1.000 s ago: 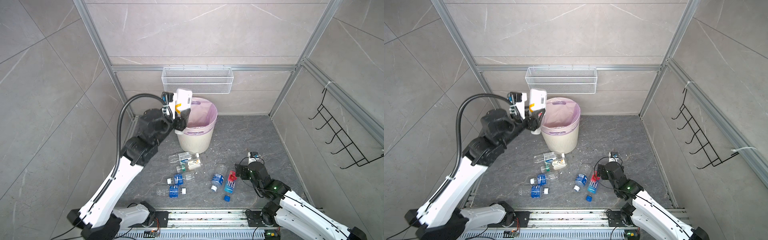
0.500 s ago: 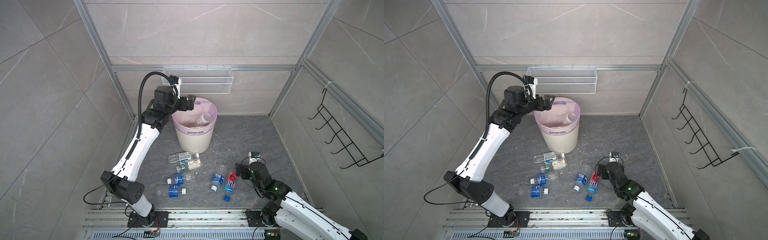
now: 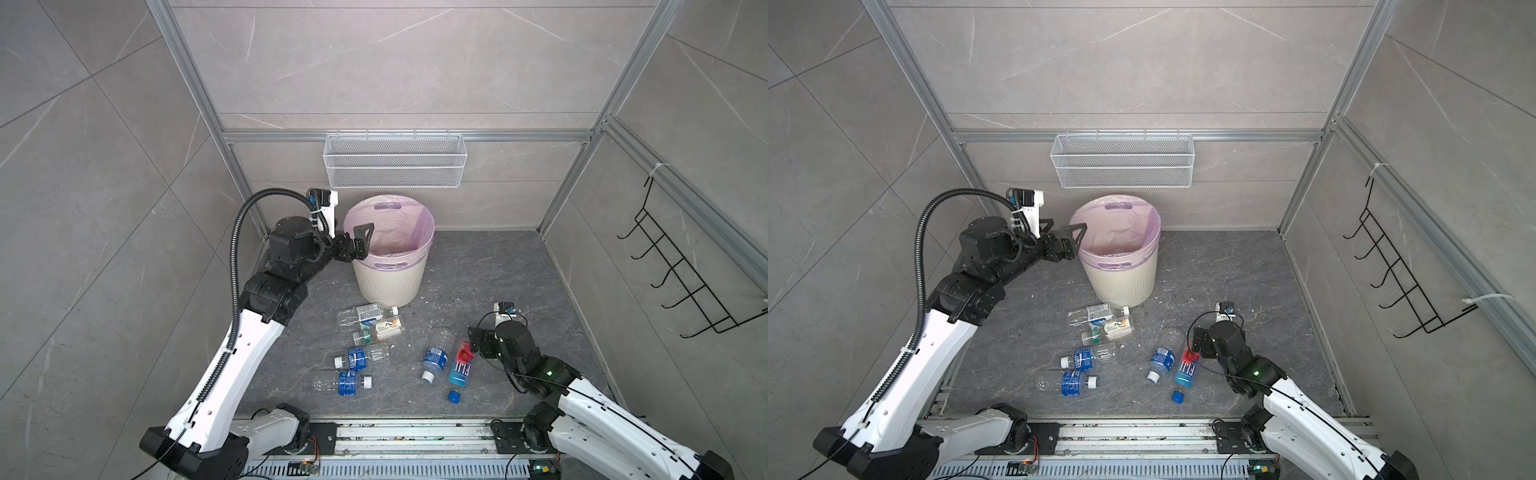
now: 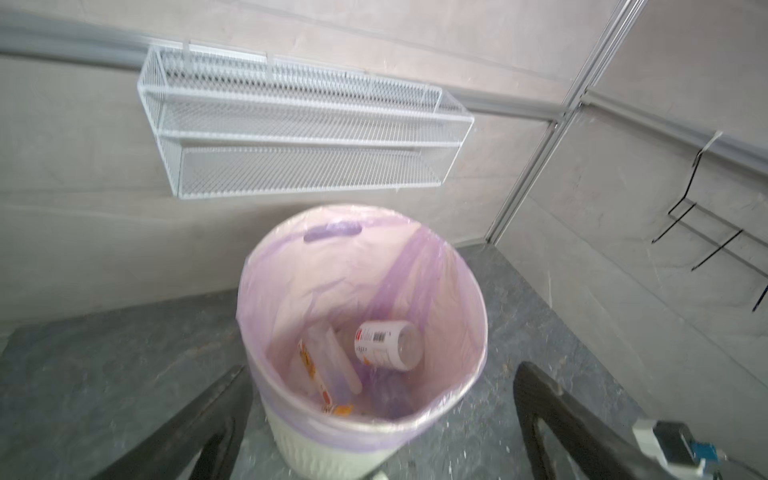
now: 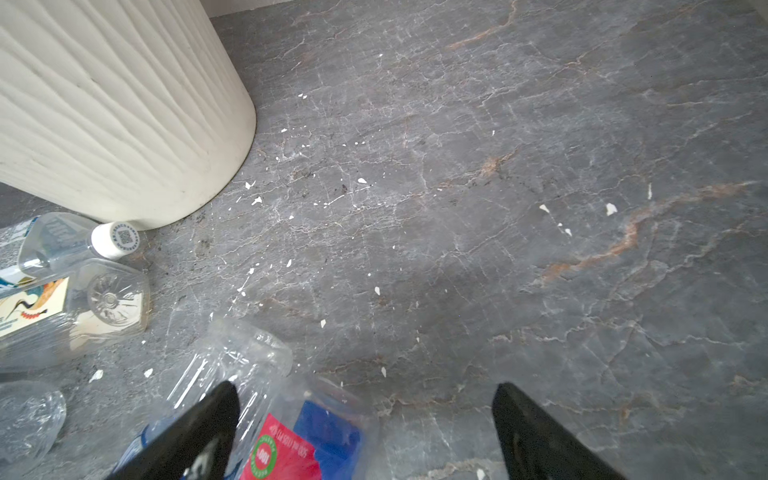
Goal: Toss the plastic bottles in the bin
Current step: 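Draw the left gripper back to the cluster while the right gripper grasps the pink-flower bottle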
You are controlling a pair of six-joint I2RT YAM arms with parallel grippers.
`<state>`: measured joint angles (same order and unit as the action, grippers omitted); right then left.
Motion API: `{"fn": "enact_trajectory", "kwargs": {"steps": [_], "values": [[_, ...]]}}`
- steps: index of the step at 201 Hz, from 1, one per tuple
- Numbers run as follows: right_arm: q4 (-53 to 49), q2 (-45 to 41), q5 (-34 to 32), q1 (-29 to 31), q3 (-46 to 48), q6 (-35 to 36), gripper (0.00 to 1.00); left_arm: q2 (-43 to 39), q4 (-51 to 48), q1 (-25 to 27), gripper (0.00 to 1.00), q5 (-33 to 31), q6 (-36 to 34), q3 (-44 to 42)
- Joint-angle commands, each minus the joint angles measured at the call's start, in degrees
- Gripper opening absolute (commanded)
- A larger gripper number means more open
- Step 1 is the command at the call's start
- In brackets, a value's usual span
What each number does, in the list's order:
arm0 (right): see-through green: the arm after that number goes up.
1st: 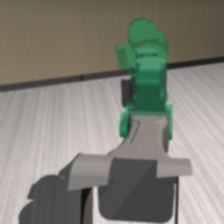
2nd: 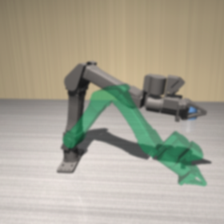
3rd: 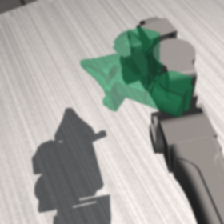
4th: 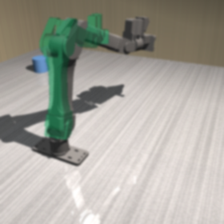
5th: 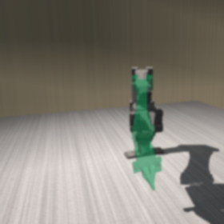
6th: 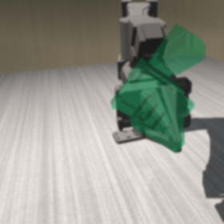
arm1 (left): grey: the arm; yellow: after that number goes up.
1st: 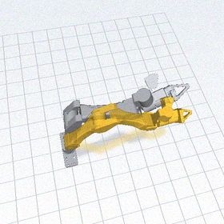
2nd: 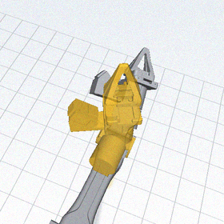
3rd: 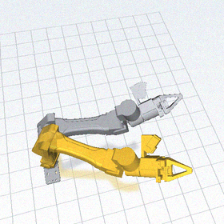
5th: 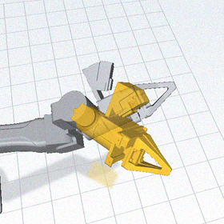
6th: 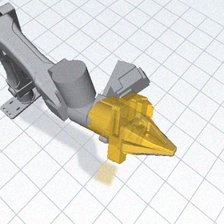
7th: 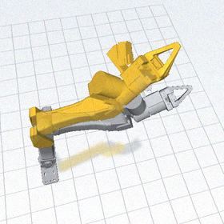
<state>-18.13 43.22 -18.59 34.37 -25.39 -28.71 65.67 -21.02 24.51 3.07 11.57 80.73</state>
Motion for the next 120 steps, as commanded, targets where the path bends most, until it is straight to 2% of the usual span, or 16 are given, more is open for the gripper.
{"fn": "enact_trajectory", "kwargs": {"steps": [1,46,85,120], "values": [[-3.8,-0.8,2.1,0.4,-2.2,-3.9,0.95,-5.8,1.6,0.4,0.99,-1.8,0.8,-5.1],[-10.0,-3.6,2.9,3.7,-3.9,-9.9,0.96,-15.2,0.8,4.3,0.97,-6.5,1.5,-16.7],[-14.9,-1.8,0.4,9.6,-4.4,-14.2,0.97,-20.6,1.6,8.7,0.97,-9.2,3.1,-26.1],[-14.8,0.7,-0.8,14.6,-3.1,-18.6,0.96,-22.9,4.1,14.6,0.97,-12.6,4.1,-33.1]]}}
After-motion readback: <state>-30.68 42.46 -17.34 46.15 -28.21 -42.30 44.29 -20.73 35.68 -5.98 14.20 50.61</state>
